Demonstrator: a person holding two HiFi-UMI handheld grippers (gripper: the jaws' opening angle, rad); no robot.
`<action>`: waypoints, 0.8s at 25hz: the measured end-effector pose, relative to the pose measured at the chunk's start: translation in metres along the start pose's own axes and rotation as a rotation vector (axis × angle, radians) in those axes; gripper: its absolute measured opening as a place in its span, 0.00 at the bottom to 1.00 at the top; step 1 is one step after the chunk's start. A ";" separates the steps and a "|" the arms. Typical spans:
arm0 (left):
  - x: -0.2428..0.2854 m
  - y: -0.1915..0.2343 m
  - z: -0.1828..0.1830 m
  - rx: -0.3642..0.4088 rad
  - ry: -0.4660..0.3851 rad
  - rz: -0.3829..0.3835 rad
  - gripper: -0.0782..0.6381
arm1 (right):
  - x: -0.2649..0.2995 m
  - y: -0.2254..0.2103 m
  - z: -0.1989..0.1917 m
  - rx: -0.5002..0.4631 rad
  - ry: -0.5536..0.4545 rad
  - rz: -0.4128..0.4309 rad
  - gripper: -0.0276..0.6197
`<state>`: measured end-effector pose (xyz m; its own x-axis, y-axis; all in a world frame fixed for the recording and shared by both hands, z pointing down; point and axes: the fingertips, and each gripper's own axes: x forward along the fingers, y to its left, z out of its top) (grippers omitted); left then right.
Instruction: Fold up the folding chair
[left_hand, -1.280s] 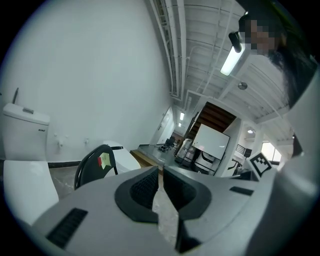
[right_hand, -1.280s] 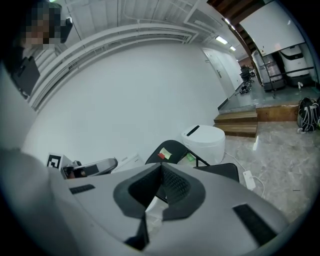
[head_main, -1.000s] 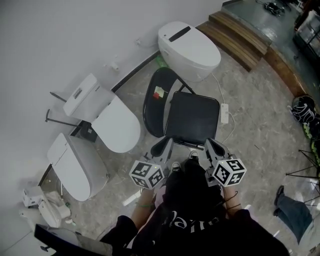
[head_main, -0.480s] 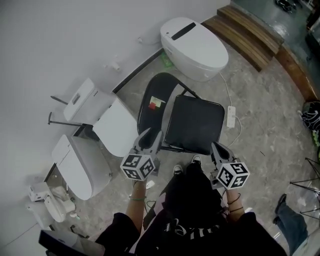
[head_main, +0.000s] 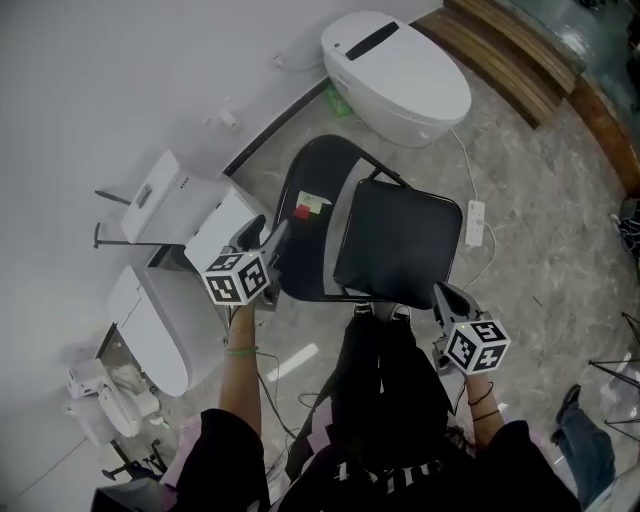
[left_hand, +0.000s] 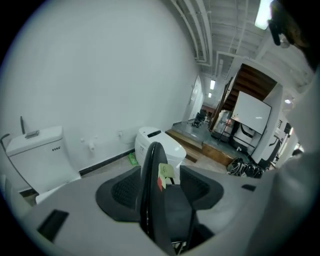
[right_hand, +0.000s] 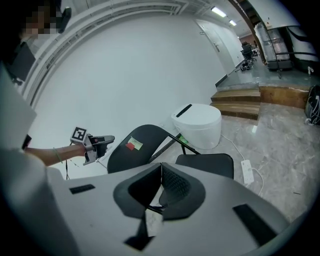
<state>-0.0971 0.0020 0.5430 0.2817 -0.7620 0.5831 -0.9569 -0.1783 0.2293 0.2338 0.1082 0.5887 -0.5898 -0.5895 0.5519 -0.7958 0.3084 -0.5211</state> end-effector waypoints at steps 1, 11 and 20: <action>0.009 0.005 -0.004 0.015 0.038 -0.012 0.43 | 0.005 -0.003 -0.003 0.004 0.004 -0.004 0.06; 0.064 0.014 -0.028 0.092 0.218 -0.119 0.42 | 0.056 -0.065 -0.032 0.081 0.002 -0.031 0.07; 0.073 0.013 -0.033 0.202 0.226 -0.073 0.42 | 0.106 -0.180 -0.095 0.138 0.095 -0.091 0.39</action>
<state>-0.0864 -0.0354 0.6141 0.3372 -0.5890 0.7344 -0.9219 -0.3646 0.1308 0.3016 0.0607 0.8026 -0.5317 -0.5352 0.6564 -0.8240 0.1477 -0.5471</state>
